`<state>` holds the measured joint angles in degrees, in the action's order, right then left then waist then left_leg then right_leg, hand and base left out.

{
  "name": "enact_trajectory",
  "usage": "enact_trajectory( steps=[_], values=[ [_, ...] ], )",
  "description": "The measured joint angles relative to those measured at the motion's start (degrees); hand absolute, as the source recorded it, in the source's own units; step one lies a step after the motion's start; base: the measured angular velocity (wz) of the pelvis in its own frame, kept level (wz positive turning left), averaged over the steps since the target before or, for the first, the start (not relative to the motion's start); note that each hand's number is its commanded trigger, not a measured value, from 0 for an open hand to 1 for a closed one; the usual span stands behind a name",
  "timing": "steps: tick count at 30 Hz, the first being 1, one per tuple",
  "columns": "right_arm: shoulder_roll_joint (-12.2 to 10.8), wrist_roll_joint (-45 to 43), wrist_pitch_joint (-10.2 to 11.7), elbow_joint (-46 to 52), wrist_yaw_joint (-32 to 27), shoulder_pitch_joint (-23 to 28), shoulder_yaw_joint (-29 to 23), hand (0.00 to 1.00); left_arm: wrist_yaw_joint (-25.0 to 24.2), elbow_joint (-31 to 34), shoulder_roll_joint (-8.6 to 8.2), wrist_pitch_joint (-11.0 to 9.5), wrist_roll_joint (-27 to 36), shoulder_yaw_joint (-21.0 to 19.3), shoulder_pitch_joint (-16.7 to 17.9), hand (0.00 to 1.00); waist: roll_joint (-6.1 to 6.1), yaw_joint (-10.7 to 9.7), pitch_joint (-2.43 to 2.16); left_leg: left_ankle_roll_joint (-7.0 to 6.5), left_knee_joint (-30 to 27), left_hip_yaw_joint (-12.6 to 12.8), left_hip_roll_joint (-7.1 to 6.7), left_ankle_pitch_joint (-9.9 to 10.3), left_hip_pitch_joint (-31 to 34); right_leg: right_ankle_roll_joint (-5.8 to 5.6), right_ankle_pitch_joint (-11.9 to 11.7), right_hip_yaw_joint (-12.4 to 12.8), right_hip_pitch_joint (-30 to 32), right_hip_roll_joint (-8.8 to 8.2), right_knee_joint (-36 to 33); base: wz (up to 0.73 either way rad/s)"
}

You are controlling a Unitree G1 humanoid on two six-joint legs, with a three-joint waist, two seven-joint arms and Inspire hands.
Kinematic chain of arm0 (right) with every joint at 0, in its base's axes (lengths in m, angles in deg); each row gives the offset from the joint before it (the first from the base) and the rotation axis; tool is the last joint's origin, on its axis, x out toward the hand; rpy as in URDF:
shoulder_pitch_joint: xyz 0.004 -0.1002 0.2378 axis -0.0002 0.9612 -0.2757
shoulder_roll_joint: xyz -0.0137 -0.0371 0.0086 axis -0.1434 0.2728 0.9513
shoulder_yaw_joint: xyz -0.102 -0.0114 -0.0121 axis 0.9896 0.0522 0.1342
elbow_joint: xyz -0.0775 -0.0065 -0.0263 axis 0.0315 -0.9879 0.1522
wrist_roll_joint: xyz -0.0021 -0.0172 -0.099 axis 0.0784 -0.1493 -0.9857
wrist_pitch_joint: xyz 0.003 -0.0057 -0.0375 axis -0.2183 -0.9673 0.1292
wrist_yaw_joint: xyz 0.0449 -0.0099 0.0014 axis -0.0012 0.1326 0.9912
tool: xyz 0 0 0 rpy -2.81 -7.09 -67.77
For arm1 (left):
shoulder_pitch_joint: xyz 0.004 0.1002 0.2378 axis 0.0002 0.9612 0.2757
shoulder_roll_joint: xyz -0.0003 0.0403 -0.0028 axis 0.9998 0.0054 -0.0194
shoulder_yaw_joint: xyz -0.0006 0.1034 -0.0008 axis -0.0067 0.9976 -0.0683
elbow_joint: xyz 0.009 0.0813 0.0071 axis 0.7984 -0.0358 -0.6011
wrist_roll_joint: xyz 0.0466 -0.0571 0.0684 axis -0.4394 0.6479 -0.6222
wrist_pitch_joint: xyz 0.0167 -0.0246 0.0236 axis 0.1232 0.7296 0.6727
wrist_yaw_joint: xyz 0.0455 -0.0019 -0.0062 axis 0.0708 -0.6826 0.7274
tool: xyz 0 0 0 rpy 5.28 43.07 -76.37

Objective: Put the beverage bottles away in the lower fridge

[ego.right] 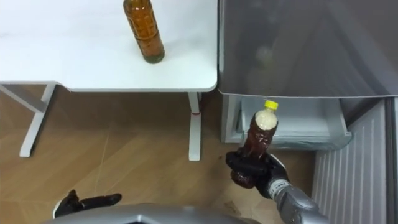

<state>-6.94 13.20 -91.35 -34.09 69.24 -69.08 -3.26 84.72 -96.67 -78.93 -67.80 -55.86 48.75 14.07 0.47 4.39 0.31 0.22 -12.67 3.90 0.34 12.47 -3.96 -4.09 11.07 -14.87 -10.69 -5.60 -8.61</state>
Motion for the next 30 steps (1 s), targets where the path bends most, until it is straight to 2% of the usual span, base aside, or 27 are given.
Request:
enact_trajectory(
  steps=[5, 8, 10, 13, 17, 22, 26, 30],
  values=[
    [-0.24, 11.40, 0.08, -0.16, -2.38, -0.12, -0.10, 1.00, -0.34, -2.95, 0.00, -0.01, -2.08, 0.57, -0.49, 0.00, -0.30, -0.69, 0.04, -0.03, 0.06, 0.43, -0.01, 0.03, -0.31, 0.00, 0.00, 0.29, -0.11, -0.06, -0.01, -0.05],
    [-0.26, 17.57, 0.09, -0.17, -3.80, -0.41, -0.62, 1.00, -1.35, -3.12, -0.03, -0.01, -2.09, 1.09, -0.10, 0.00, 0.16, -0.67, 0.16, -0.08, 0.31, 0.47, -0.01, 0.08, -0.21, 0.00, 0.00, 0.43, -0.03, -0.06, -0.03, 0.00],
    [-0.30, 20.92, 0.20, -0.17, -4.54, -0.50, -1.05, 1.00, -1.72, -3.09, -0.03, -0.01, -2.09, 1.09, 0.29, 0.00, 0.57, -0.82, 0.06, -0.09, 0.21, 0.48, -0.01, 0.09, -0.19, 0.01, -0.01, 0.45, -0.05, -0.06, -0.04, 0.00],
    [-0.26, 26.90, 0.66, -0.42, -5.44, -0.72, -1.11, 1.00, -2.33, -3.10, -0.08, -0.02, -2.07, 1.29, 0.89, 0.00, 0.97, -1.05, 0.30, -0.09, 0.11, 0.49, -0.04, 0.08, -0.19, 0.01, -0.01, 0.44, -0.07, -0.08, -0.06, 0.00],
    [-0.25, 40.81, 0.83, -0.48, -5.75, -0.75, -1.06, 1.00, -2.22, -3.10, -0.45, -0.02, -1.94, 1.28, 1.29, 0.00, 1.68, -0.75, 0.07, -0.11, 0.09, 0.45, -0.09, 0.07, -0.47, 0.01, -0.01, 0.33, -0.31, -0.14, -0.06, 0.00],
    [-0.22, 53.58, 1.87, -0.48, -5.91, -0.97, -1.05, 1.00, -2.77, -3.24, -0.66, 0.09, -2.09, 1.05, 1.71, 0.00, 1.27, 0.33, 0.20, -0.11, 0.04, 0.37, -0.10, 0.06, -0.39, 0.01, -0.01, 0.15, -0.30, -0.16, -0.14, 0.00],
    [-0.19, 57.26, 2.34, -0.48, -5.91, -1.63, -1.00, 1.00, -4.95, -3.27, -0.57, 1.00, -2.08, 1.26, 2.71, 0.00, 0.83, 0.80, 0.39, -0.11, 0.04, 0.33, -0.11, 0.07, -0.24, 0.01, 0.00, 0.22, -0.17, -0.14, -0.14, 0.00],
    [-0.09, 60.99, 2.35, -2.64, -5.93, -3.91, -0.98, 1.00, -5.06, -3.27, -0.54, 2.12, -3.42, 2.50, 3.60, 0.00, 0.56, 0.87, 0.40, -0.11, -0.20, 0.18, -0.12, 0.07, 0.10, 0.01, -0.01, 0.02, -0.07, -0.14, -0.14, 0.03]
  ],
)
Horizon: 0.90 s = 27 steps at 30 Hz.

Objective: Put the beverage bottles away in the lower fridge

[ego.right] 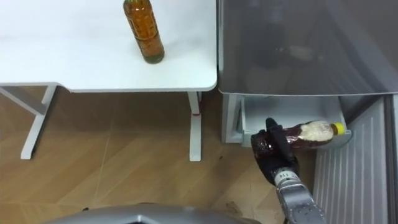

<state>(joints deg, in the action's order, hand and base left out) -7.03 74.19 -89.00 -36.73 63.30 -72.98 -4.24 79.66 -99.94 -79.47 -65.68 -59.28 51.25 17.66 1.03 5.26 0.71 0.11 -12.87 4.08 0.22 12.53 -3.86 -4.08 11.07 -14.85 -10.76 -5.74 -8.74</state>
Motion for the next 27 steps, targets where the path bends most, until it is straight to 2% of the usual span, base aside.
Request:
enact_trajectory(
  steps=[6, 7, 9, 13, 15, 17, 19, 24, 27],
  values=[
    [1.21, 2.62, -0.01, -0.48, 0.00, -3.55, -0.48, 1.00, -0.16, 0.48, 0.83, 2.47, -6.01, 1.99, 0.40, 0.00, 0.44, -0.57, -0.32, -0.07, -2.53, -1.24, -0.05, -0.04, 4.17, 0.16, -0.10, -1.05, 2.81, -0.01, -0.45, 0.11],
    [1.25, 2.71, -0.02, -1.74, 0.00, -4.80, -0.76, 1.00, -0.16, 0.47, 0.98, 2.82, -6.09, 1.99, 0.40, 0.00, 0.18, -0.57, -0.15, -0.07, -2.73, -1.50, -0.06, -0.04, 4.43, 0.16, -0.10, -1.21, 2.95, -0.01, -0.61, 0.11],
    [1.35, 3.06, -0.19, -3.95, -0.07, -7.33, -1.59, 1.00, -0.18, 0.45, 1.03, 3.04, -6.65, 2.09, 0.09, 0.00, 0.27, -0.62, -0.21, -0.11, -2.98, -1.72, -0.03, -0.06, 5.49, 0.16, -0.10, -1.37, 3.97, -0.03, -1.13, 0.07],
    [2.48, 5.09, -0.30, -7.19, -1.12, -14.93, -2.86, 1.00, -0.77, 0.22, 1.35, 5.00, -7.04, 3.70, -2.49, 0.00, 0.53, -0.38, -0.36, -0.60, -4.69, -1.83, -0.05, -0.51, 9.44, 0.32, -0.20, -1.46, 8.05, -0.32, -2.88, 0.03],
    [2.64, 5.46, -0.35, -9.12, -1.23, -18.56, -3.37, 1.00, -1.42, 0.11, 1.99, 5.05, -7.05, 4.34, -3.45, 0.00, 0.70, -0.32, -0.25, -0.70, -5.01, -1.80, -0.05, -0.76, 10.65, 0.51, -0.32, -1.28, 9.30, -0.36, -3.17, 0.00],
    [2.63, 5.52, -0.79, -11.33, -0.23, -20.94, -4.36, 1.00, -2.69, -0.04, 3.35, 5.07, -7.09, 5.21, -4.53, 0.00, 0.13, -0.35, 0.23, -0.74, -5.76, -2.04, 0.09, -0.96, 12.69, 0.79, -0.50, -1.46, 10.93, -0.27, -3.28, 0.05],
    [2.88, 5.59, -1.51, -12.33, -0.35, -22.27, -5.27, 1.00, -3.57, -0.28, 3.65, 5.16, -7.11, 5.32, -4.93, 0.00, 0.23, -0.32, 0.27, -0.84, -6.12, -2.07, 0.15, -1.01, 14.71, 0.86, -0.57, -1.23, 13.07, -0.29, -4.21, -0.02],
    [3.55, 5.47, -1.74, -18.63, -0.38, -25.32, -8.63, 1.00, -4.25, -0.67, 3.73, 5.83, -7.29, 5.28, -5.31, 0.00, 0.90, -0.01, 0.37, -1.02, -6.56, -2.09, 0.19, -1.46, 17.82, 0.85, -0.89, -1.17, 16.40, -0.38, -5.12, 0.00],
    [4.58, 5.56, -1.90, -22.62, -0.38, -28.55, -10.17, 1.00, -5.00, -1.34, 3.74, 6.14, -7.29, 5.30, -5.94, 0.00, 1.00, 0.36, 0.37, -0.97, -6.87, -2.01, 0.21, -2.36, 20.84, 1.01, -0.98, -1.14, 20.23, -0.61, -6.53, 0.00]
  ],
)
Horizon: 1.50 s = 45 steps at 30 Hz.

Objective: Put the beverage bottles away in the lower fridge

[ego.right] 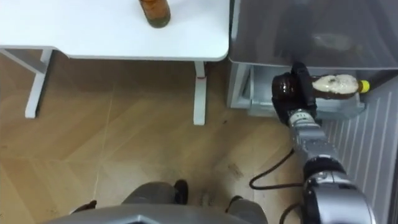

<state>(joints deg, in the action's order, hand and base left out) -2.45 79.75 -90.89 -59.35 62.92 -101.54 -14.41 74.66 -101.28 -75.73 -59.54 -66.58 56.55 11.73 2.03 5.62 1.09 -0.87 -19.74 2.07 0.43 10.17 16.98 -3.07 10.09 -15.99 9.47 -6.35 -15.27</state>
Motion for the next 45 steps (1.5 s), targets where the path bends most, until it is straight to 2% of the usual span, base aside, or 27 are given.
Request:
enact_trajectory(
  steps=[4, 5, 8, 13, 19, 23, 26, 31, 37, 44, 45],
  values=[
    [0.98, 0.66, 0.45, -2.35, -0.15, -1.01, -1.19, 1.00, -0.05, -1.84, 0.00, 0.04, 0.06, 0.41, -1.67, 0.00, -0.01, 2.25, 0.10, -0.01, -0.52, 0.38, 0.12, -0.28, 2.24, 0.15, -0.09, 0.41, 2.61, -0.13, -0.96, -0.04],
    [1.05, 0.58, 0.40, -2.37, -0.21, -1.51, -1.16, 1.00, -0.09, -2.36, -0.02, 0.06, 0.07, 0.72, -2.34, 0.00, -0.05, 2.76, 0.33, -0.01, -0.86, 0.69, 0.19, -0.28, 3.01, 0.17, -0.07, 0.93, 3.75, -0.19, -1.73, -0.13],
    [1.05, 0.19, 0.13, -3.97, -0.83, -3.08, -1.18, 1.00, -0.13, -4.46, -0.05, 0.04, 0.07, 1.29, -4.55, 0.00, -0.18, 3.55, 0.88, -0.11, -1.69, 1.00, 0.17, -0.33, 4.64, 0.18, -0.04, 1.81, 5.74, -0.34, -2.87, -0.09],
    [1.05, -0.22, -0.75, -4.00, -3.21, -3.93, -1.15, 1.00, 0.10, -4.50, -0.11, -0.09, 0.04, 2.28, -5.86, 0.00, -0.31, 4.24, 1.03, -0.56, -2.37, 1.17, 0.02, -0.60, 7.36, 0.18, -0.01, 2.63, 9.16, -0.65, -4.85, -0.02],
    [1.39, -0.26, -0.84, -4.04, -3.85, -4.94, -1.13, 1.00, 0.63, -5.07, -0.13, -0.31, 0.07, 4.95, -5.95, 0.00, -0.58, 4.26, 1.29, -0.65, -4.04, 1.39, 0.17, -0.78, 11.39, 0.58, 0.22, 3.38, 13.83, -0.80, -7.32, -0.05],
    [2.22, -0.31, -0.97, -4.47, -3.88, -5.61, -1.16, 1.00, 0.68, -5.60, -0.09, -0.75, 0.03, 5.18, -5.82, 0.00, -0.97, 4.36, 1.52, -0.88, -4.27, 1.97, -0.11, -1.07, 12.96, 0.52, 0.46, 4.06, 16.13, -1.24, -8.50, -0.01],
    [3.62, -1.26, -1.54, -5.84, -4.89, -8.52, -1.17, 1.00, 0.62, -5.50, 0.00, -0.75, -0.25, 5.49, -5.83, 0.00, -1.12, 4.32, 1.60, -1.30, -4.56, 3.07, -0.41, -1.32, 14.40, 0.34, 0.68, 4.79, 18.47, -2.04, -10.25, -0.08],
    [4.57, -1.41, -1.54, -5.84, -5.63, -12.71, -1.12, 1.00, 0.44, -5.60, 0.40, -0.97, -0.18, 6.40, -6.75, 0.00, -1.45, 4.07, 1.75, -1.61, -4.64, 3.39, -0.91, -1.52, 14.85, 0.11, 1.07, 5.24, 19.65, -2.74, -11.53, 0.00],
    [5.22, -1.39, -1.47, -5.71, -7.64, -14.59, -1.12, 1.00, 0.33, -5.59, 0.63, -1.12, -0.23, 8.27, -7.84, 0.00, -1.51, 4.10, 1.70, -1.85, -5.04, 3.39, -1.03, -1.82, 16.41, 0.09, 1.16, 5.18, 21.31, -3.00, -12.48, 0.03],
    [5.80, -1.80, -1.57, -5.80, -10.13, -15.92, -1.05, 1.00, -0.96, -5.50, 0.62, -1.11, -2.46, 8.38, -8.63, 0.00, -1.68, 4.03, 1.74, -2.01, -5.04, 3.99, -1.13, -2.02, 16.01, 0.02, 1.22, 5.75, 21.54, -3.41, -13.29, -0.02],
    [5.80, -1.80, -1.57, -5.80, -10.25, -15.92, -1.05, 0.64, -1.11, -5.51, 0.62, -1.11, -2.46, 8.39, -8.63, 0.00, -1.71, 4.01, 1.76, -2.02, -5.04, 4.01, -1.13, -2.02, 15.95, 0.02, 1.22, 5.77, 21.50, -3.41, -13.29, 0.00]
  ],
)
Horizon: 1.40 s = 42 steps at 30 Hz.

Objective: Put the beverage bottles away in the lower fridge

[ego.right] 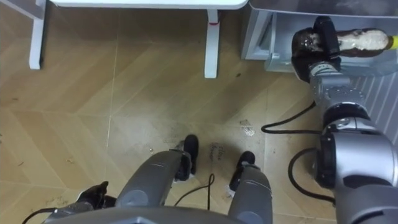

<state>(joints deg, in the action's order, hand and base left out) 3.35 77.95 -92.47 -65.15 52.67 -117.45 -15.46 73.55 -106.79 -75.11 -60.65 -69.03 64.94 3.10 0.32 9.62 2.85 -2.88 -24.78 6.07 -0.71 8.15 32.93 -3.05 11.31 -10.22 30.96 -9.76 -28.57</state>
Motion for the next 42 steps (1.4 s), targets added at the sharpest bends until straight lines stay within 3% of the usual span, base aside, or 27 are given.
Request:
enact_trajectory(
  steps=[1, 2, 9, 42],
  values=[
    [0.00, 0.01, 0.00, 0.00, -0.32, 0.00, -0.01, 0.41, -0.11, -0.01, 0.00, 0.01, 0.00, 0.01, 0.00, 0.00, -0.08, 0.01, 0.04, -0.01, 0.00, 0.03, 0.00, 0.00, -0.10, 0.00, 0.00, 0.04, -0.06, 0.00, -0.04, 0.00],
    [0.00, 0.01, 0.00, 0.00, -0.40, 0.00, -0.01, 0.00, -0.16, -0.01, 0.00, 0.01, 0.00, 0.02, 0.00, 0.00, -0.15, 0.01, 0.07, -0.02, 0.00, 0.03, 0.00, -0.01, -0.15, 0.00, 0.00, 0.05, -0.10, 0.00, -0.07, 0.00],
    [0.01, -0.14, 0.04, -0.02, -1.87, -0.02, -0.04, 0.00, -1.25, 0.00, 0.02, 0.02, -0.03, 0.07, -0.06, 0.00, -0.62, -0.13, 0.11, -0.06, 0.10, 0.05, 0.02, -0.14, -0.33, 0.00, 0.00, 0.06, -0.26, 0.00, -0.07, 0.00],
    [0.39, -0.14, 1.18, 0.15, -2.15, -0.16, -0.07, 0.00, -1.34, 0.03, 0.02, 0.02, -0.03, 0.09, -0.24, 0.00, -0.54, -0.16, 0.06, -0.06, 0.24, 0.37, -0.02, -0.14, -0.67, -0.01, 0.01, 0.07, -0.48, 0.00, 0.00, 0.00]
  ],
)
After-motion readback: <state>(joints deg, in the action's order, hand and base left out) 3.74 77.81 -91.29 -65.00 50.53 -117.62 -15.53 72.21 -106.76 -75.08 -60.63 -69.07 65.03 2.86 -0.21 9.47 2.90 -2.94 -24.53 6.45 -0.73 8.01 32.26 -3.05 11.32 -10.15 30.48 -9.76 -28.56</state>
